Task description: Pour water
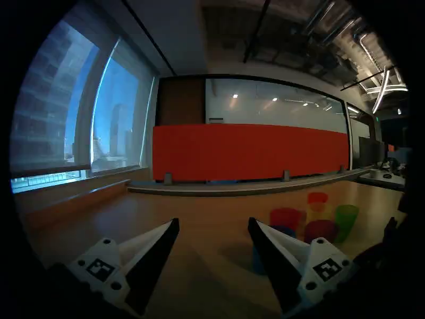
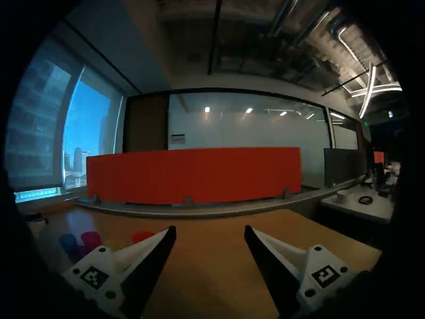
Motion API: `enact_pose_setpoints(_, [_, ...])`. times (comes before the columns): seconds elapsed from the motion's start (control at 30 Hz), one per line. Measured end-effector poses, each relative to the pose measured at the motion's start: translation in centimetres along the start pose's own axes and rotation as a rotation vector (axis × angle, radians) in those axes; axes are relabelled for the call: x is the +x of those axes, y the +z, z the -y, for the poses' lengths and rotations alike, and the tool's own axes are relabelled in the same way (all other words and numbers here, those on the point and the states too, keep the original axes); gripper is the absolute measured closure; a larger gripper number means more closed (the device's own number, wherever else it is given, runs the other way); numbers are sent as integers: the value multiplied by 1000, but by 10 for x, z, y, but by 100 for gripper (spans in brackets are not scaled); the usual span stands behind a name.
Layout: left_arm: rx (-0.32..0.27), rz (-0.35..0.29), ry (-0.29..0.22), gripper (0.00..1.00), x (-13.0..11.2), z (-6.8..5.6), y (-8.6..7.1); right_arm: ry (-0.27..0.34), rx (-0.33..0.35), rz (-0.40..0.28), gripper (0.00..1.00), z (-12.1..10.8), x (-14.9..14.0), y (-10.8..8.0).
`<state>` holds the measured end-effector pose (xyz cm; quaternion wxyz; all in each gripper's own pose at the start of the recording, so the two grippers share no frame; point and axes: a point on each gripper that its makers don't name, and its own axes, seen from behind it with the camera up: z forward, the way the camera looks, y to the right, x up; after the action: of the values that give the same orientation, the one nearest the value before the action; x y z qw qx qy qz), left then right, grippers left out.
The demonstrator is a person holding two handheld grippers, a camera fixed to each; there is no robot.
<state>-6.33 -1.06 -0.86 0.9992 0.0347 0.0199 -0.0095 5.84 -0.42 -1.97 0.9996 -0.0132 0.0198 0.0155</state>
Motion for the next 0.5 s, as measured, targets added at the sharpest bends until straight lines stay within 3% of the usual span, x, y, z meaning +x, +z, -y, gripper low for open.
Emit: enact_pose_setpoints(0.5, [0, 0, 0, 4, 0, 0, 0, 34, 58, -32, 0, 4, -22, 14])
